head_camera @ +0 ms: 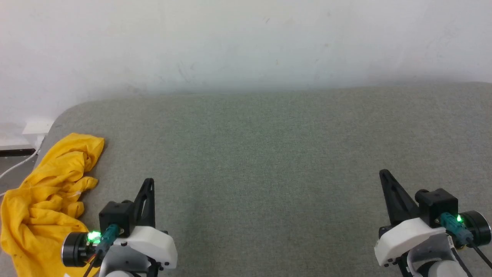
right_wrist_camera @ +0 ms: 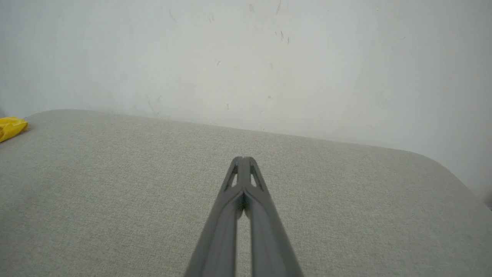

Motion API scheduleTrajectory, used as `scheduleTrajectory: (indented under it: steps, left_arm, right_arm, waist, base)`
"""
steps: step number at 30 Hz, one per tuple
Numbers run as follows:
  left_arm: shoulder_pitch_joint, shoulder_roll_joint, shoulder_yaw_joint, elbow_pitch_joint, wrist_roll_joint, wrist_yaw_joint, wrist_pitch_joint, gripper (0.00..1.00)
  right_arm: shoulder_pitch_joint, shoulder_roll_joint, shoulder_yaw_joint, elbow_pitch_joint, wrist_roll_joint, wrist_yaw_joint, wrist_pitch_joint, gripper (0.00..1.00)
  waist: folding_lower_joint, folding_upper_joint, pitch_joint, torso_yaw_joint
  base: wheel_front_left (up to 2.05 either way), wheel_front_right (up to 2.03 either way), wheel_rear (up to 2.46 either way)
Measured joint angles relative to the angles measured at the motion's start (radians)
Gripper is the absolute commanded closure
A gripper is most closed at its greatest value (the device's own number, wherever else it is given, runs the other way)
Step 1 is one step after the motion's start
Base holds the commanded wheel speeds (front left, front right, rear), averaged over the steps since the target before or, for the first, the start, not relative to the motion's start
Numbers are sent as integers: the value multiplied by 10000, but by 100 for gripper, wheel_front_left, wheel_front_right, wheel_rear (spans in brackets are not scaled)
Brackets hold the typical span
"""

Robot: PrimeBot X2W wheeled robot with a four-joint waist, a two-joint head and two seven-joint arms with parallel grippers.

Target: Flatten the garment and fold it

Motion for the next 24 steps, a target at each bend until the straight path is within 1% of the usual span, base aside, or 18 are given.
scheduleTrajectory:
  steps: [2,3,12,24]
  left_arm:
    - [0,0,0,0,0,0,0,100]
    - [0,0,0,0,0,0,0,0]
    - [5,2,-44,63,-61,0,-21,0]
    - [-1,2,-104,138,-474,0,-282,0]
  right_arm:
    - [0,0,0,0,0,0,0,100]
    - [0,0,0,0,0,0,0,0]
    - [12,-8,-2,42,27,0,-29,0]
    - [13,-8,-61,48,205,0,-295,0]
  waist:
    - [0,0,0,0]
    - [0,0,0,0]
    - [0,0,6,-14]
    - [0,0,28,89]
  base:
    - [0,0,0]
    - [0,0,0]
    - [0,0,0]
    - [0,0,0]
